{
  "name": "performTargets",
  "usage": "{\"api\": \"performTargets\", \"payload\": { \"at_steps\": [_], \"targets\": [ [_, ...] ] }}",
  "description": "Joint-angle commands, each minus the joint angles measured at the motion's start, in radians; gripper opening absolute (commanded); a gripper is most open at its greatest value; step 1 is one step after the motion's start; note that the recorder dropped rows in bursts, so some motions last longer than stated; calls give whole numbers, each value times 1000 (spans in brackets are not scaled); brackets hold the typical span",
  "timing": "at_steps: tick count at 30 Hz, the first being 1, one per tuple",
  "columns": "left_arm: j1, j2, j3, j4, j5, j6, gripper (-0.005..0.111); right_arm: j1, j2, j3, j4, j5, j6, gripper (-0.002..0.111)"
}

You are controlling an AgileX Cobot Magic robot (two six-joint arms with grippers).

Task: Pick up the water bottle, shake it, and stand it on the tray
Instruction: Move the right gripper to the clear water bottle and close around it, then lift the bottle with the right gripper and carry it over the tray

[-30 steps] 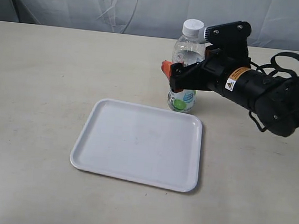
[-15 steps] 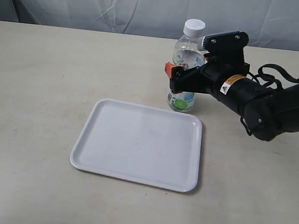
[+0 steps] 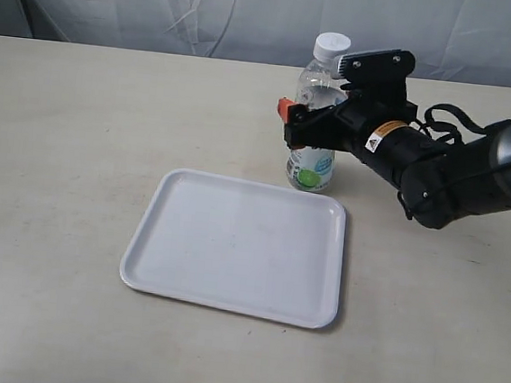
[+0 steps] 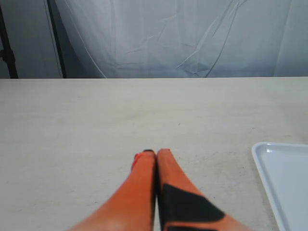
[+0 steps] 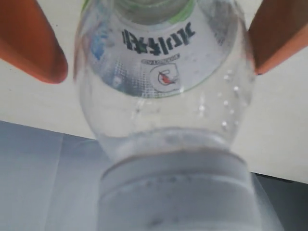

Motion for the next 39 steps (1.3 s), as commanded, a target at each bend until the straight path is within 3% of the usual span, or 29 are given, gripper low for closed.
{"api": "performTargets", "payload": {
  "at_steps": [1,3,4,5,7,8,9,12,15,19,21,25,30,39],
  "targets": [
    [1,-4,3,0,-1,0,0,-4,0,-5,83,-2,1,104],
    [1,-4,3,0,-1,0,0,-4,0,-5,126,19,1,103],
    [1,-4,3,0,-1,0,0,-4,0,-5,126,21,1,95],
    [1,-4,3,0,-1,0,0,-4,0,-5,117,19,1,60],
    [1,-4,3,0,-1,0,0,-4,0,-5,82,30,27,6],
    [1,-4,3,0,-1,0,0,-4,0,-7,74,36,71,2],
    [1,-4,3,0,-1,0,0,-4,0,-9,62,41,103,6],
    [1,-4,3,0,-1,0,0,-4,-86,-9,61,99,101,-1],
    [1,-4,3,0,-1,0,0,-4,-299,-9,60,158,50,-1],
    [1,-4,3,0,-1,0,0,1,-522,-9,-3,364,85,-1],
    [1,-4,3,0,-1,0,0,45,-573,-7,-64,456,132,-1],
    [1,-4,3,0,-1,0,0,226,-525,-7,-133,591,172,-1],
    [1,-4,3,0,-1,0,0,335,-434,-11,-204,582,168,-1],
    [1,-4,3,0,-1,0,0,335,-658,-134,-198,594,98,-1]
  ]
}}
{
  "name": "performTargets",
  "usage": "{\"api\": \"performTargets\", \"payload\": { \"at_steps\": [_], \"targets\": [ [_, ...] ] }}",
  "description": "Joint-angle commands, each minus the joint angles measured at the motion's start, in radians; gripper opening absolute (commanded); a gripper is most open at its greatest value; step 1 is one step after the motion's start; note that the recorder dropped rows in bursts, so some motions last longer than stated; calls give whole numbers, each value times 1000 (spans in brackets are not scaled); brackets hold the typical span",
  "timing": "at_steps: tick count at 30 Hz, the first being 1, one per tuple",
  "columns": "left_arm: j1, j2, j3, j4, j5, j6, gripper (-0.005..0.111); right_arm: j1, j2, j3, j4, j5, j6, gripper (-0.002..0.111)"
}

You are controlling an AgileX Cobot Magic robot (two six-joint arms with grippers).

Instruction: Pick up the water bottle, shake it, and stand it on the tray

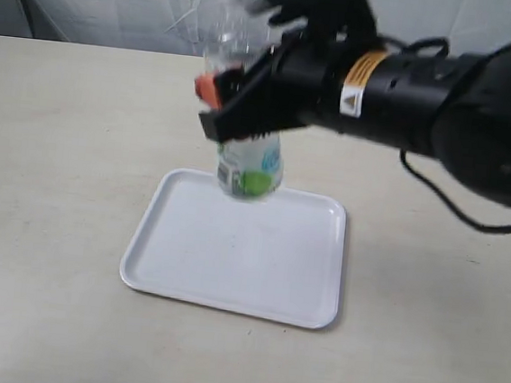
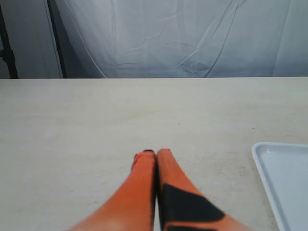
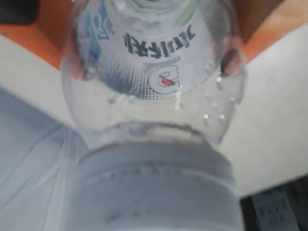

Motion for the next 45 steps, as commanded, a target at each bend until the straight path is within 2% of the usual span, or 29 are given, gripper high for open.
{"api": "performTargets", "payload": {
  "at_steps": [1,6,12,24,28,36,45],
  "targets": [
    [1,-4,3,0,-1,0,0,3,-123,-60,2,-61,-22,-1],
    [1,-4,3,0,-1,0,0,3,-49,12,44,14,-15,-1],
    [1,-4,3,0,-1,0,0,3,95,69,111,1,-5,-1],
    [1,-4,3,0,-1,0,0,1,-140,-94,-30,-15,-42,-1],
    [1,-4,3,0,-1,0,0,1,-107,-72,-22,68,-34,-1],
    [1,-4,3,0,-1,0,0,3,110,11,117,68,-31,-1],
    [1,-4,3,0,-1,0,0,3,-8,-87,62,59,-37,-1]
  ]
}}
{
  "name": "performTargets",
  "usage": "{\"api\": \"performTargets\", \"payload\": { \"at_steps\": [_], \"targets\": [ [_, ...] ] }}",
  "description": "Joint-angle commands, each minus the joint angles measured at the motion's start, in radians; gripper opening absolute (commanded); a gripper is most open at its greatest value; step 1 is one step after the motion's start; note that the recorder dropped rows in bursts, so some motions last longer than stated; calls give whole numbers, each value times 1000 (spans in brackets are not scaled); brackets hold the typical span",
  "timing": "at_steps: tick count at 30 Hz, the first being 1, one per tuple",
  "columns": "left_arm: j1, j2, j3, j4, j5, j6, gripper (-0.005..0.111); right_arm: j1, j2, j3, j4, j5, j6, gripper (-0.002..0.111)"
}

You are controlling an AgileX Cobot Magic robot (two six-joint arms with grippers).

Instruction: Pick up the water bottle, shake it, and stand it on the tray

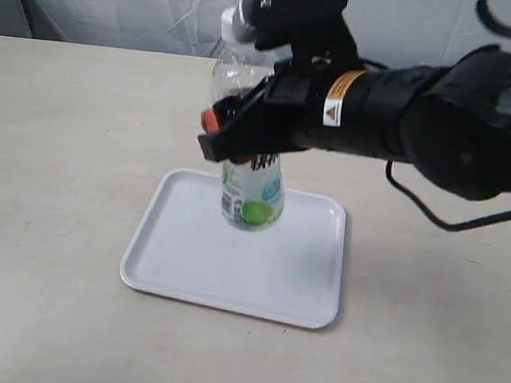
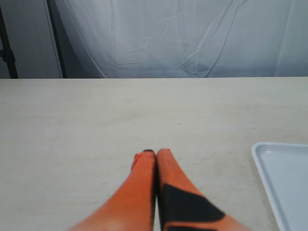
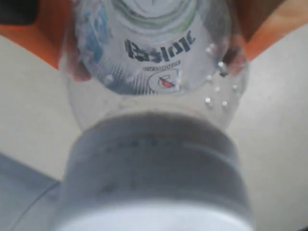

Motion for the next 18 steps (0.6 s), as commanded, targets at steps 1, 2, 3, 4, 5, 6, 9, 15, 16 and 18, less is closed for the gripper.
{"api": "performTargets", "payload": {
  "at_steps": [1,2,3,4,5,6,9,15,16,18],
  "targets": [
    [1,-4,3,0,-1,0,0,-1,-100,-68,-28,-74,-6,-1],
    [1,-4,3,0,-1,0,0,-1,-114,-71,-26,-79,-3,-1],
    [1,-4,3,0,-1,0,0,-1,-123,-71,-7,-86,5,-1],
    [1,-4,3,0,-1,0,0,-1,-128,-71,18,-88,12,-1],
    [1,-4,3,0,-1,0,0,3,-128,-71,40,-81,19,-1],
    [1,-4,3,0,-1,0,0,13,-128,-71,53,-72,22,-1],
    [1,-4,3,0,-1,0,0,67,-105,-71,61,-63,22,-1],
    [1,-4,3,0,-1,0,0,211,-25,-71,-3,-106,8,-1],
    [1,-4,3,0,-1,0,0,221,-15,-71,-36,-99,-2,-1],
    [1,-4,3,0,-1,0,0,215,-2,-71,-62,-63,-4,-1]
  ]
}}
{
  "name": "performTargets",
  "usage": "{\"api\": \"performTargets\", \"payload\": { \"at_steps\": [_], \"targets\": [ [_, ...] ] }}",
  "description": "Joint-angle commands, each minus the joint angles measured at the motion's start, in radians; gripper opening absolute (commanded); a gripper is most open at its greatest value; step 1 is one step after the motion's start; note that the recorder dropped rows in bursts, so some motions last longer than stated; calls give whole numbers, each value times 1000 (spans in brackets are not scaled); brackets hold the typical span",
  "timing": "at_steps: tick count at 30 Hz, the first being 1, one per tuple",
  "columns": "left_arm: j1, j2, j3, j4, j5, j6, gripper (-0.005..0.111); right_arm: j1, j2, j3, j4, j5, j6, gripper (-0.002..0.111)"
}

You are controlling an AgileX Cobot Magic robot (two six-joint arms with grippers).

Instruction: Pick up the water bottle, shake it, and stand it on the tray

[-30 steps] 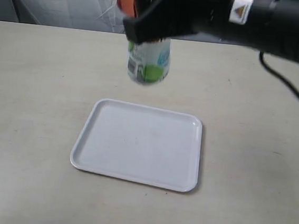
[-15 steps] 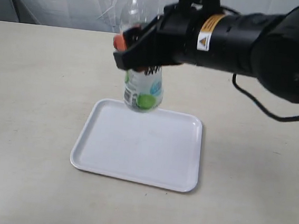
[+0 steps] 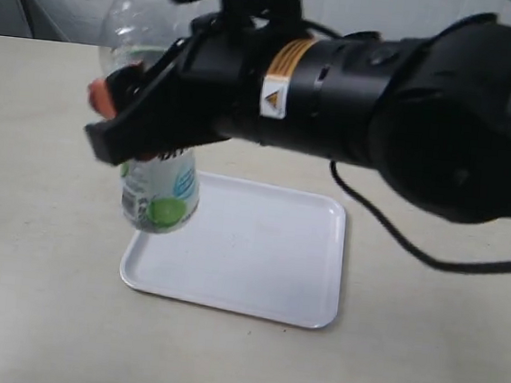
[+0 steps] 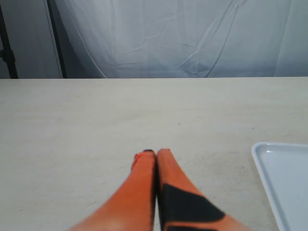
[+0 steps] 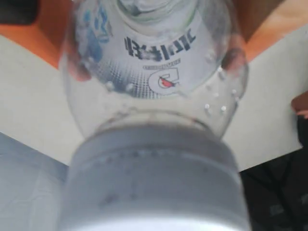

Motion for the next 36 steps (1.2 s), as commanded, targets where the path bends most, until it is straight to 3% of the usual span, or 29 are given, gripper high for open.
{"api": "performTargets", "payload": {
  "at_steps": [1,5,9,12,21,24,30,33,36],
  "targets": [
    [1,-4,3,0,-1,0,0,-14,22,-5,-87,19,-23,-1],
    [1,-4,3,0,-1,0,0,-163,20,-5,-87,153,-20,-1],
    [1,-4,3,0,-1,0,0,-294,10,-5,-73,140,53,-1],
    [1,-4,3,0,-1,0,0,-275,12,-5,6,71,55,-1],
    [1,-4,3,0,-1,0,0,-29,62,-5,-46,-137,19,-1],
    [1,-4,3,0,-1,0,0,-59,63,-5,-52,-89,4,-1],
    [1,-4,3,0,-1,0,0,-249,60,-1,-52,103,0,-1],
    [1,-4,3,0,-1,0,0,-321,60,7,-45,105,2,-1],
    [1,-4,3,0,-1,0,0,-316,60,7,25,50,7,-1]
  ]
}}
